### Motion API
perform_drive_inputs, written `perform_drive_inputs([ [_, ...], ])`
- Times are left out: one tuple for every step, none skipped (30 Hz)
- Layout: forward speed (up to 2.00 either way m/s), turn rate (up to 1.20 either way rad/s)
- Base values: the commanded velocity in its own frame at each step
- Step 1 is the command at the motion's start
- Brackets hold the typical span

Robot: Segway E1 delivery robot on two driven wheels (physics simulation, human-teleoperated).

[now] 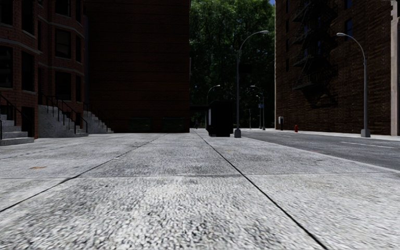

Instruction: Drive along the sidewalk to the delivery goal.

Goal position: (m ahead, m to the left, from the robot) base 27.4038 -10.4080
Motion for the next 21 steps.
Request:
perform_drive_inputs([
  [1.95, 0.00],
  [1.95, 0.00],
  [1.95, 0.00],
  [1.95, 0.00],
  [1.95, 0.00],
  [1.95, 0.00],
  [1.95, 0.00],
  [1.95, 0.00],
  [1.95, 0.00],
  [1.95, 0.00],
  [1.96, 0.00],
  [1.96, 0.00],
  [1.97, 0.00],
  [1.97, 0.00],
  [1.97, 0.00],
  [1.97, 0.00],
  [1.98, 0.00],
  [2.00, 0.00],
  [2.00, 0.00],
  [2.00, 0.00],
  [2.00, 0.00],
])
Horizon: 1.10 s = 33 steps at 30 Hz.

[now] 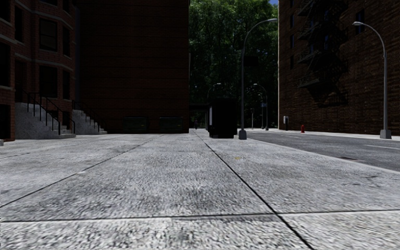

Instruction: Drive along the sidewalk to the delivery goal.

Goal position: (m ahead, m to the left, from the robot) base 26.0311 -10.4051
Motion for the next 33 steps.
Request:
perform_drive_inputs([
  [2.00, 0.00],
  [2.00, 0.00],
  [2.00, 0.00],
  [2.00, 0.00],
  [2.00, 0.00],
  [2.00, 0.00],
  [2.00, 0.00],
  [2.00, 0.00],
  [2.00, 0.00],
  [2.00, 0.00],
  [2.00, 0.00],
  [2.00, 0.00],
  [2.00, 0.00],
  [2.00, 0.00],
  [2.00, 0.00],
  [2.00, 0.00],
  [2.00, 0.00],
  [2.00, 0.00],
  [2.00, 0.00],
  [2.00, 0.00],
  [2.00, 0.00],
  [2.00, 0.00],
  [2.00, 0.00],
  [2.00, 0.00],
  [2.00, 0.00],
  [2.00, 0.00],
  [2.00, 0.00],
  [2.00, 0.00],
  [2.00, 0.00],
  [2.00, 0.00],
  [2.00, 0.00],
  [2.00, 0.00],
  [2.00, 0.00],
])
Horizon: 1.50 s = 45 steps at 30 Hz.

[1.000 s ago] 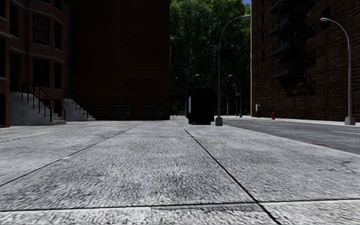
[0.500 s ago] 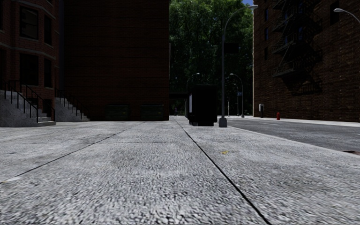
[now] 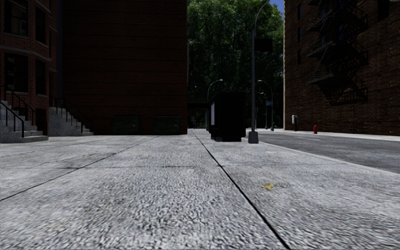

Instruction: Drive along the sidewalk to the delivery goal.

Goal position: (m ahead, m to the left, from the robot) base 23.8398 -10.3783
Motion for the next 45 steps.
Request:
perform_drive_inputs([
  [2.00, 0.00],
  [2.00, 0.00],
  [2.00, 0.00],
  [2.00, 0.00],
  [2.00, 0.00],
  [2.00, 0.00],
  [2.00, 0.00],
  [2.00, 0.00],
  [2.00, 0.00],
  [2.00, 0.00],
  [2.00, 0.00],
  [2.00, 0.00],
  [2.00, 0.00],
  [2.00, 0.00],
  [2.00, 0.00],
  [2.00, 0.00],
  [2.00, 0.00],
  [2.00, 0.00],
  [2.00, 0.00],
  [2.00, 0.00],
  [2.00, 0.00],
  [2.00, 0.00],
  [2.00, 0.00],
  [2.00, 0.00],
  [2.00, 0.00],
  [2.00, 0.00],
  [2.00, 0.00],
  [2.00, 0.00],
  [2.00, 0.00],
  [2.00, 0.00],
  [2.00, 0.00],
  [2.00, 0.00],
  [2.00, 0.00],
  [2.00, 0.00],
  [2.00, 0.00],
  [2.00, 0.00],
  [2.00, 0.00],
  [2.00, 0.00],
  [2.00, 0.00],
  [2.00, 0.00],
  [2.00, 0.00],
  [2.00, 0.00],
  [2.00, 0.00],
  [2.00, 0.00],
  [2.00, 0.00],
])
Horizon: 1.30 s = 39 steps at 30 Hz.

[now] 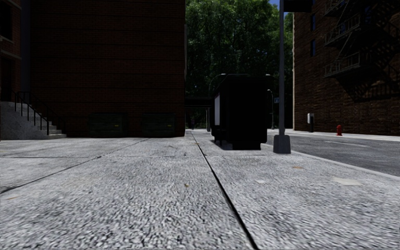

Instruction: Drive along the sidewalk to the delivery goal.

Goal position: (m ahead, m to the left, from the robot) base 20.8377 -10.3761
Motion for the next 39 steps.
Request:
perform_drive_inputs([
  [2.00, 0.00],
  [2.00, 0.00],
  [2.00, 0.00],
  [2.00, 0.00],
  [2.00, 0.00],
  [2.00, 0.00],
  [2.00, 0.00],
  [2.00, 0.00],
  [2.00, 0.00],
  [2.00, 0.00],
  [2.00, 0.00],
  [2.00, 0.00],
  [2.00, 0.00],
  [2.00, 0.00],
  [2.00, 0.00],
  [2.00, 0.00],
  [2.00, 0.00],
  [2.00, 0.00],
  [2.00, 0.00],
  [2.00, 0.00],
  [2.00, 0.00],
  [2.00, 0.00],
  [2.00, 0.05],
  [2.00, 0.05],
  [2.00, 0.09],
  [2.00, 0.12],
  [2.00, 0.12],
  [2.00, 0.19],
  [2.00, 0.29],
  [2.00, 0.33],
  [2.00, 0.33],
  [2.00, 0.34],
  [2.00, 0.34],
  [2.00, 0.34],
  [2.00, 0.34],
  [2.00, 0.31],
  [2.00, 0.17],
  [2.00, 0.04],
  [2.00, 0.04],
])
